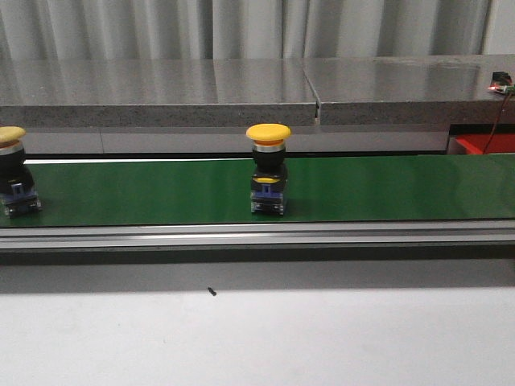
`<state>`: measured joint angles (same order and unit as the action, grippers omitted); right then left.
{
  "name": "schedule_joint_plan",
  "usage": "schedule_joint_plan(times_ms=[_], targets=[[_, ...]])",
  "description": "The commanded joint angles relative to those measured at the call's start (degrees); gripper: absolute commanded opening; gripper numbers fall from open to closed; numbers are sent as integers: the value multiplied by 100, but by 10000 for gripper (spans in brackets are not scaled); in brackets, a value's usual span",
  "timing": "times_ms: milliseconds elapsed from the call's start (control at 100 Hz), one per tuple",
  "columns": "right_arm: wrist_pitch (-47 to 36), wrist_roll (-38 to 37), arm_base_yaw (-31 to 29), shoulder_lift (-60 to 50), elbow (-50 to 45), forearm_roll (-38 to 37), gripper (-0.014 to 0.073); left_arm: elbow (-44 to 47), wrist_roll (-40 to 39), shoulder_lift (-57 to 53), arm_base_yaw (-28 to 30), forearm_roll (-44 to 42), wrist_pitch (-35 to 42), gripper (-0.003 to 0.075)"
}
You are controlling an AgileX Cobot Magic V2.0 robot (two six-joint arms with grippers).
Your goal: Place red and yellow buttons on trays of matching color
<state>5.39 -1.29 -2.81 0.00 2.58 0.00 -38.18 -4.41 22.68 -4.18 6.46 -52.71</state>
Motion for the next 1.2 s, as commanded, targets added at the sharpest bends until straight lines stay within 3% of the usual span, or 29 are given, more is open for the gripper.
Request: schedule_joint_plan(times_ms=[0,210,610,750,940,1010,1190], targets=[[74,16,2,359,599,0,-58,-140,-22,44,-42,73,352,-20],[1286,22,14,1621,1877,257,-58,-140,-22,44,-42,73,352,-20],[2503,446,593,4327,4102,485,-38,-140,-22,44,-42,73,352,-20],[2940,446,902,5160,4813,493,144,-140,-22,44,-42,73,352,-20],[3799,446,1245,6231,5698,790,517,-140,-22,44,-42,73,352,-20],[4136,446,1381,6589,5966,893,568,-140,-22,44,-42,73,352,-20],[4680,452,1796,7469,6652,937,561,-140,-22,44,-42,73,352,-20]])
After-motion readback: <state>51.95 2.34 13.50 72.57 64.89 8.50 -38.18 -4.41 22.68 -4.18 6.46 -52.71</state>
